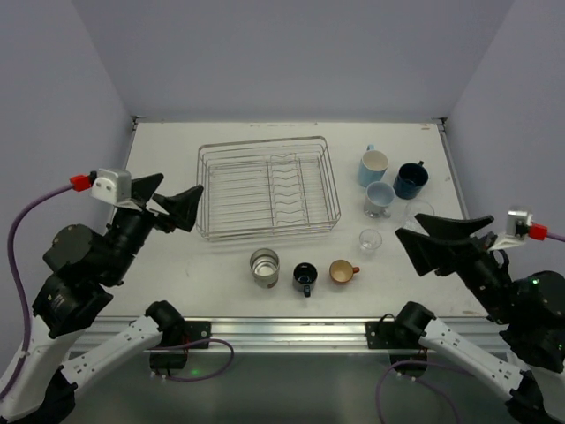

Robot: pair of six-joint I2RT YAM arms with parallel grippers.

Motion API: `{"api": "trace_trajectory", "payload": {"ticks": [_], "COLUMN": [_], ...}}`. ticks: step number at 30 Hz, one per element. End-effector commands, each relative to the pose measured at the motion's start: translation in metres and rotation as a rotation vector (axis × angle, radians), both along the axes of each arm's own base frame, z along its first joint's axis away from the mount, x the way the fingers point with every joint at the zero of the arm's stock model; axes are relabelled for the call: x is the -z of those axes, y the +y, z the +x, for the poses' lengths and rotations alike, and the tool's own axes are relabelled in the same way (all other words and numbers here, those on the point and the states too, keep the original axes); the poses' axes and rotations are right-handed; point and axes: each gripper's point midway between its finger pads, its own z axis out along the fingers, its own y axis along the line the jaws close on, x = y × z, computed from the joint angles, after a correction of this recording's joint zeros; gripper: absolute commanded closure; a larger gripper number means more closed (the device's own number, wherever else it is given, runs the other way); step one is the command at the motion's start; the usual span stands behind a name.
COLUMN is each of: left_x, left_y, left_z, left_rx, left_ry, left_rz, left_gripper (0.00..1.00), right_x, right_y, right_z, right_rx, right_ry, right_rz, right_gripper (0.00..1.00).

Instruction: Unload the cups from the dish rack

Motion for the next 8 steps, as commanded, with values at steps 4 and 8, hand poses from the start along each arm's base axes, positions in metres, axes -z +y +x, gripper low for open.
{"api": "trace_trajectory", "payload": {"ticks": [4, 8], "left_x": [-0.029, -0.022], "left_y": [0.018, 0.018], "left_z": [-0.007, -0.002], "left_rx": [-0.055, -0.070], "left_ry": [-0.020, -0.001], "left_rz": [-0.023, -0.017], "left_gripper": [0.00, 0.00], "right_x": [-0.009, 0.000], "right_y": [-0.039, -0.035], "right_z": [0.006, 0.010], "right_rx": [0.170, 0.171], "right_ry": [-0.077, -0.063], "right_rz": [0.034, 0.018], "right_gripper": [0.01, 0.01]}}
